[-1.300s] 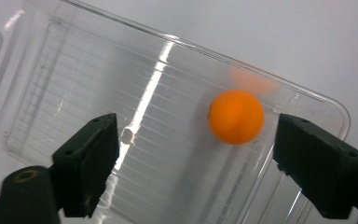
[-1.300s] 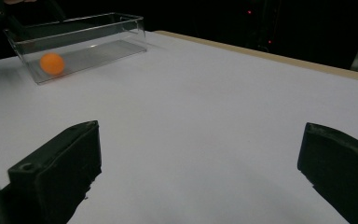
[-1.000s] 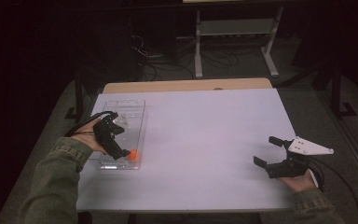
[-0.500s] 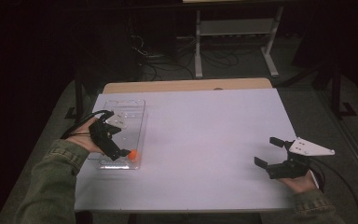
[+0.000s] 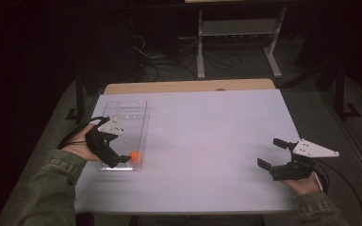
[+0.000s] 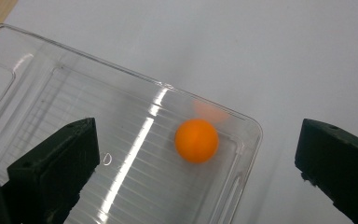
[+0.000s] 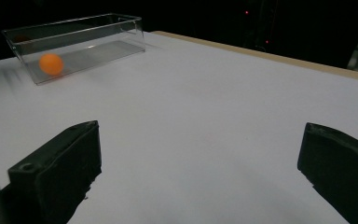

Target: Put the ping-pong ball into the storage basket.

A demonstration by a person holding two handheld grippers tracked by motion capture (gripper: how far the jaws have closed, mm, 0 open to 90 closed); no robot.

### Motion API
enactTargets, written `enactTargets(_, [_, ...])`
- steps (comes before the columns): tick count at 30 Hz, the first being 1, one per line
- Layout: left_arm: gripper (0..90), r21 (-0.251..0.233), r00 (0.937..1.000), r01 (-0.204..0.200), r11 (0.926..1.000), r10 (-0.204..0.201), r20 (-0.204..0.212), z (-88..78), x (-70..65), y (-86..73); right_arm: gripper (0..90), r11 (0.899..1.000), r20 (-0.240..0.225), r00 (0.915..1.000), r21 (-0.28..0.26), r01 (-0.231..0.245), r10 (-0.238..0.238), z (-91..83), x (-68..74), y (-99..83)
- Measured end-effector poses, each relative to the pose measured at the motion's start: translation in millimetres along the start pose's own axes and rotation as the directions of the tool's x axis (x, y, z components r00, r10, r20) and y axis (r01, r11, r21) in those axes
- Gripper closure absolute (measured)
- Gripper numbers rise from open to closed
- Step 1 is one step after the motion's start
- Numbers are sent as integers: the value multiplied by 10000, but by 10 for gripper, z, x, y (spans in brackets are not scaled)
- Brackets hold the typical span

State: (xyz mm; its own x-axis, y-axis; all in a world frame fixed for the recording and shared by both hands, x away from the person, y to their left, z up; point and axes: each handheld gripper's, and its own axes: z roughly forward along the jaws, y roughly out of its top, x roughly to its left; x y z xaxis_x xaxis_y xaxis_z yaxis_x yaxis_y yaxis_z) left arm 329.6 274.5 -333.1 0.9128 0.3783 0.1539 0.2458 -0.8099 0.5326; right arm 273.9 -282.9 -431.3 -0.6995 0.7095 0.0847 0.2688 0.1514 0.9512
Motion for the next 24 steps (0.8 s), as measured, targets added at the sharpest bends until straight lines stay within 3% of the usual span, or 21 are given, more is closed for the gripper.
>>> enactTargets(10, [0,-630,9999,147,9979,-150,-49,-15,-62,-110,0,10000,-10,10000,18,-22,22,2,1,-4])
enactTargets(15, [0,-1326,9986,523,9898,-521,51,-34,-75,-190,0,10000,-14,10000,12,-11,11,0,1,-3])
enactTargets(24, [0,-1668,9970,718,9834,-755,-160,-1,-120,-288,0,10000,-5,10000,14,-18,18,-1,3,-2])
